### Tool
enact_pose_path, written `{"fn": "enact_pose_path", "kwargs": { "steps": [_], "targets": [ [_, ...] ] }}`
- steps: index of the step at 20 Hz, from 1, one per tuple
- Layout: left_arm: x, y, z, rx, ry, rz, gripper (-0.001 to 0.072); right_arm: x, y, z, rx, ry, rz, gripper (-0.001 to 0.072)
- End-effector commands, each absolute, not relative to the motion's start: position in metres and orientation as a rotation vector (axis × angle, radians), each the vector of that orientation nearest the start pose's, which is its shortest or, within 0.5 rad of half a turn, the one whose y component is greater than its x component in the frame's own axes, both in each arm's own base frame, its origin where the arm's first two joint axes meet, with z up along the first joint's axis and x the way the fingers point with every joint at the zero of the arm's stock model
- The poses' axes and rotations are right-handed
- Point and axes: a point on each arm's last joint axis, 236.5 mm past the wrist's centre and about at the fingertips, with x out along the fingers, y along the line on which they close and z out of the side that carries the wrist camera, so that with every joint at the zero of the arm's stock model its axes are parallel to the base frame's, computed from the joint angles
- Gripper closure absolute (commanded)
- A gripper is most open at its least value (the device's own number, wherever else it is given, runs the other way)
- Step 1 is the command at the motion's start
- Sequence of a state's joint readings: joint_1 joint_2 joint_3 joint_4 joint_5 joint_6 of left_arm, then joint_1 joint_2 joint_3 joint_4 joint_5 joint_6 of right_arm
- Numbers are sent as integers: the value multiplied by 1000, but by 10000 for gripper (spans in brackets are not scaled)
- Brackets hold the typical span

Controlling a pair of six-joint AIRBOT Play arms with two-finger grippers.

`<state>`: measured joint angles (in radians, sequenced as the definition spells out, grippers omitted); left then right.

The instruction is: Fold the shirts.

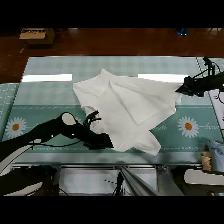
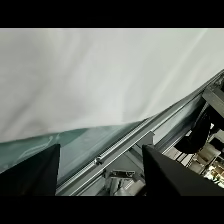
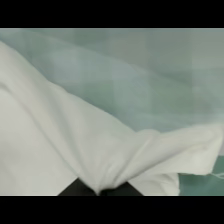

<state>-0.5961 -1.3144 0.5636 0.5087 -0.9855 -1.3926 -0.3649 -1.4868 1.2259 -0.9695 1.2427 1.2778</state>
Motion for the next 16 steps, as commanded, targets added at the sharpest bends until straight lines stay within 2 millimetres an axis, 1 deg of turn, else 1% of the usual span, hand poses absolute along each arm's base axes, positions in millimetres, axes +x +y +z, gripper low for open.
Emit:
{"fn": "enact_pose_path", "kwargs": {
  "steps": [1,2,3,5,6,7,13,14,16],
  "targets": [
    [126,-306,-108,-588,1816,-646,89,402,-21,-17,569,1298,213,693],
    [134,-308,-112,-612,1792,-619,92,402,-20,-18,570,1300,213,693],
    [140,-311,-113,-644,1775,-594,127,401,-20,-17,571,1303,216,692],
    [139,-313,-114,-636,1764,-592,213,400,-19,-18,570,1306,218,693],
    [140,-315,-113,-649,1761,-591,279,399,-19,-17,572,1312,222,693],
    [142,-317,-111,-670,1761,-588,321,398,-18,-18,572,1314,223,693],
    [144,-320,-106,-694,1751,-585,319,398,-18,-18,572,1314,223,693],
    [151,-320,-104,-701,1721,-577,320,398,-18,-18,571,1314,224,693],
    [173,-320,-97,-750,1632,-519,320,398,-18,-18,562,1312,230,693]
  ]
}}
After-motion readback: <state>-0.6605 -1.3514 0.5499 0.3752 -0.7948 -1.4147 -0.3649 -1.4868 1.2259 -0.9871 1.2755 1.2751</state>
